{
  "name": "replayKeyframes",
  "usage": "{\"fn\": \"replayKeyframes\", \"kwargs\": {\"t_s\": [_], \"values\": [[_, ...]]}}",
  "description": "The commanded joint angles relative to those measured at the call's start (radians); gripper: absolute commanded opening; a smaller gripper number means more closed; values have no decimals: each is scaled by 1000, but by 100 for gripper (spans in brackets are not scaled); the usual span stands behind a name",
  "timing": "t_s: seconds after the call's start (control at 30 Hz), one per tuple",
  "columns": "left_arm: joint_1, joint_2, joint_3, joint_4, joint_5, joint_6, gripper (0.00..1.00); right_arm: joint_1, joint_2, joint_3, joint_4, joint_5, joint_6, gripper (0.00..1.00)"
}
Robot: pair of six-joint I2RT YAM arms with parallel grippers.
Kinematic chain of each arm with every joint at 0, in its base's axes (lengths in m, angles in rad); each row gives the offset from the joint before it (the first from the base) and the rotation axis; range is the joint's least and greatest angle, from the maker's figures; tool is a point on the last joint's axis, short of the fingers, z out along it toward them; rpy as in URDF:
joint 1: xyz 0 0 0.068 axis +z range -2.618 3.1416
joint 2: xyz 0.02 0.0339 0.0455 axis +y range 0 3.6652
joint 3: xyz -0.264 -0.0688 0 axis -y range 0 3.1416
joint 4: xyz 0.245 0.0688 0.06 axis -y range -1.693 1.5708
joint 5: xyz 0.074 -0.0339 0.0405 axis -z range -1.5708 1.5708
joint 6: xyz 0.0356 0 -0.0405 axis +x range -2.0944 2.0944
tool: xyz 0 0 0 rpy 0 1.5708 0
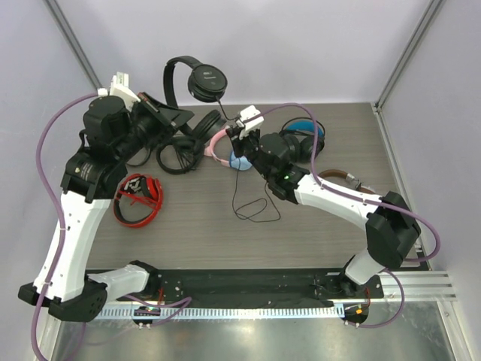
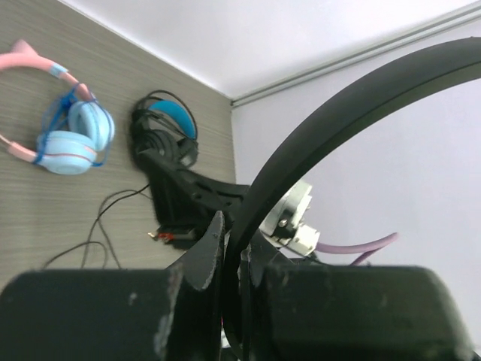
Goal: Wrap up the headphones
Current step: Wrap the headphone cable with the right arm
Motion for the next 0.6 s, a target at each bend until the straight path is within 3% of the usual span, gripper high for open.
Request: {"fn": "replayKeyframes", "kwargs": {"t_s": [0.0, 0.3, 0.57], "values": [[21, -6, -32, 186, 108, -100, 0, 1, -57, -36, 41, -42, 85, 1], [41, -7, -69, 275, 119, -191, 0, 34, -34, -33, -1, -4, 145, 1], [99, -41, -48, 222, 30, -165, 0, 58, -67, -85, -2, 65, 183, 1]]}}
